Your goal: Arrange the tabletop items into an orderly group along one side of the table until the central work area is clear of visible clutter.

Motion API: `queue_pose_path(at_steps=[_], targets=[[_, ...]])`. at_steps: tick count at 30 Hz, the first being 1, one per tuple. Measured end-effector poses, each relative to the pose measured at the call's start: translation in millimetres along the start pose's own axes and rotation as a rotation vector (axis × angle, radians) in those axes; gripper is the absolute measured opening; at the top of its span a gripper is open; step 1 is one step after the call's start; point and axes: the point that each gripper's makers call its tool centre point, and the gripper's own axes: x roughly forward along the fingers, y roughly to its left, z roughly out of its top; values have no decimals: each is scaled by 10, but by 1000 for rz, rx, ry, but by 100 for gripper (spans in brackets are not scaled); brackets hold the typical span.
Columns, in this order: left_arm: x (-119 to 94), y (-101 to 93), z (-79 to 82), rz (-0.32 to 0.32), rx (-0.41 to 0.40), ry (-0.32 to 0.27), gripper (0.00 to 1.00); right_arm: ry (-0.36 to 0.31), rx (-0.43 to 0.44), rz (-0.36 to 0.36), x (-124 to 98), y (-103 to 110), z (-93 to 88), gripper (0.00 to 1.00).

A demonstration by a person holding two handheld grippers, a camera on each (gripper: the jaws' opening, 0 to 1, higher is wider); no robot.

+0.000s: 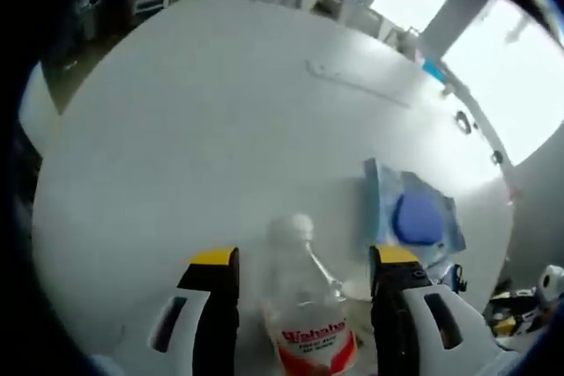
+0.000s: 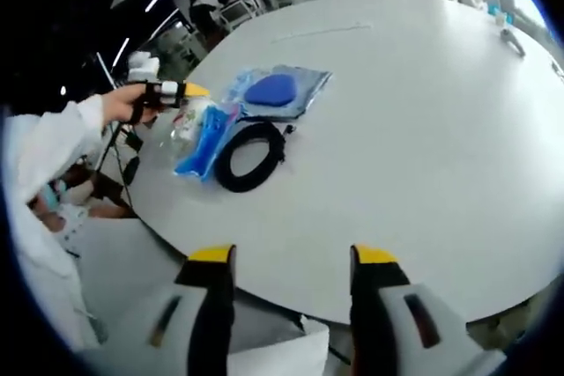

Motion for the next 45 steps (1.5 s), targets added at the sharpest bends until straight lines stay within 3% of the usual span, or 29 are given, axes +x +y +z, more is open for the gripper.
queue_pose_path(at_steps=[7,20,24,30,34,39,45], targets=[[62,99,22,65,23,-11,52,-40,-45,2,16,34,127,51],[149,130,91,107,71,-53,41,-181,-153,25,-32,96,482,61],[194,128,108,113,81,-53,27,-181,-161,21,-24,74,495,61],[204,200,148,146,7,-78,21,-186,-134,12,-43,23,473,60],[212,164,132,142,14,-46,19,-195,-113,4,-65,-23,470,60],[98,175,39,160,-16,-36,18,-226,-112,9,-159,-18,545,60],[-206,119,-17,154,-18,-83,18,-244,-129,17,-228,-11,562,59]])
